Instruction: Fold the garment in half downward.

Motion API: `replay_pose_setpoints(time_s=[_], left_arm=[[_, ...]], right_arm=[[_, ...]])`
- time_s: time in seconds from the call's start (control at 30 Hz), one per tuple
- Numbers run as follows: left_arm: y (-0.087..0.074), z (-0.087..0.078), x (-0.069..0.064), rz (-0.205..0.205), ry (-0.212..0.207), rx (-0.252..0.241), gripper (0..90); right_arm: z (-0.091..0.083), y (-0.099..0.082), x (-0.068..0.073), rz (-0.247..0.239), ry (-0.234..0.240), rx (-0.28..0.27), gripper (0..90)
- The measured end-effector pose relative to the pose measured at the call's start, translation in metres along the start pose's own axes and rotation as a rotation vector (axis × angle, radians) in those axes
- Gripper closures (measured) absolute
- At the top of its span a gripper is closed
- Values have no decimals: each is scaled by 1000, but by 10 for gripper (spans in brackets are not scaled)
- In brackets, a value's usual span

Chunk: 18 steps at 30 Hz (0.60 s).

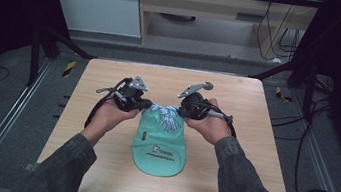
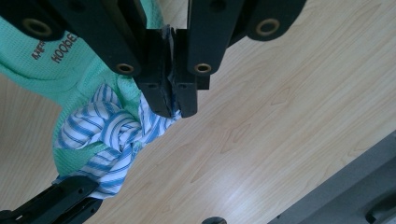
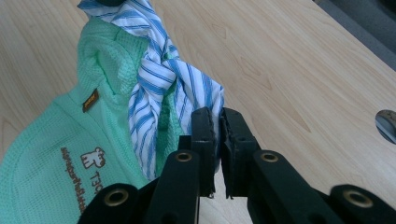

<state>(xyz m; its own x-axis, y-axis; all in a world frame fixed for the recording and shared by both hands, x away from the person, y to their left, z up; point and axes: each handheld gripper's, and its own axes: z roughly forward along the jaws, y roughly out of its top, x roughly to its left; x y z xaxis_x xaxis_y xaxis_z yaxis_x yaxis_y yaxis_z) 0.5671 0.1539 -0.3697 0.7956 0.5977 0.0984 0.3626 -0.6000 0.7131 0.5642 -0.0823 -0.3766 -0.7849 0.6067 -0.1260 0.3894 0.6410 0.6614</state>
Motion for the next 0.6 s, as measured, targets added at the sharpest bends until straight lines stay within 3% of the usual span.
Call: replay_pose_setpoints(time_s=[0.37, 0.6], left_arm=[[7, 1, 13, 11, 29, -5, 867], [5, 7, 12, 20, 31, 11, 867]], right_arm=[[6, 14, -10, -10, -12, -2, 845], [10, 12, -10, -15, -6, 4, 845]])
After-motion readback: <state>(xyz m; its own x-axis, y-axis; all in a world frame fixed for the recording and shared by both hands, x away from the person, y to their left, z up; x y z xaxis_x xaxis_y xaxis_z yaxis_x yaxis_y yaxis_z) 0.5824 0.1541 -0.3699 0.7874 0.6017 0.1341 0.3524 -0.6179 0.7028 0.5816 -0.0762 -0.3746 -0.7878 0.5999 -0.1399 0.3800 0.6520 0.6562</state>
